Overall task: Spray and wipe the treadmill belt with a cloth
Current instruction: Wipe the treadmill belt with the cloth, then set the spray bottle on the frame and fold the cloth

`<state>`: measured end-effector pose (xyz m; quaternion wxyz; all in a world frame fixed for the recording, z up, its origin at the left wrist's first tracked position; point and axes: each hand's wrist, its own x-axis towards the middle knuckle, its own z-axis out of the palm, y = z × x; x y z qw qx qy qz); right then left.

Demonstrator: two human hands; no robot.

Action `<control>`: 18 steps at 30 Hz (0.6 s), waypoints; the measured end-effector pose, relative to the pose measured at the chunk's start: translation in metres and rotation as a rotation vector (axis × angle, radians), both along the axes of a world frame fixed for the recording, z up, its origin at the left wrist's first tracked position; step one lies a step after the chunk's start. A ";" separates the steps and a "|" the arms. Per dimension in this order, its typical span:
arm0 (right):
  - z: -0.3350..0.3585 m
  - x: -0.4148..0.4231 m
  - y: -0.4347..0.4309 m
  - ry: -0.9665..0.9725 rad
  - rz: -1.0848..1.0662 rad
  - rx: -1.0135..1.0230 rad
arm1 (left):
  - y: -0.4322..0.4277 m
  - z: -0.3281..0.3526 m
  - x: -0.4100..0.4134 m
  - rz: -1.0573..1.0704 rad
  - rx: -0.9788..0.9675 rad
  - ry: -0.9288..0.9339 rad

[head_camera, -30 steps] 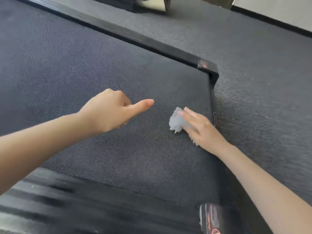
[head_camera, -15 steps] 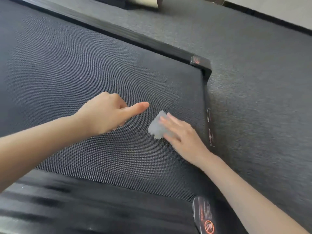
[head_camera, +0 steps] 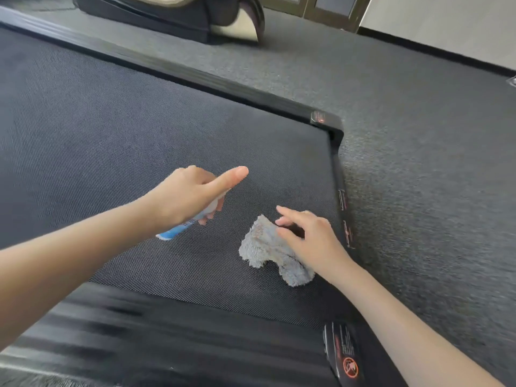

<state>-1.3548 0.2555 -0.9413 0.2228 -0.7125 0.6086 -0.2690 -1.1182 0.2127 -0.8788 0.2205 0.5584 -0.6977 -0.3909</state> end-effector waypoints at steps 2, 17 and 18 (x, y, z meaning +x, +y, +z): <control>0.000 0.002 -0.006 0.077 0.003 0.017 | -0.001 0.002 0.002 -0.014 0.001 0.016; 0.043 0.007 -0.020 -0.062 -0.035 0.190 | -0.005 -0.004 0.010 0.182 -0.117 0.339; 0.048 0.005 -0.022 -0.088 -0.038 0.172 | -0.006 0.000 0.010 0.186 -0.128 0.346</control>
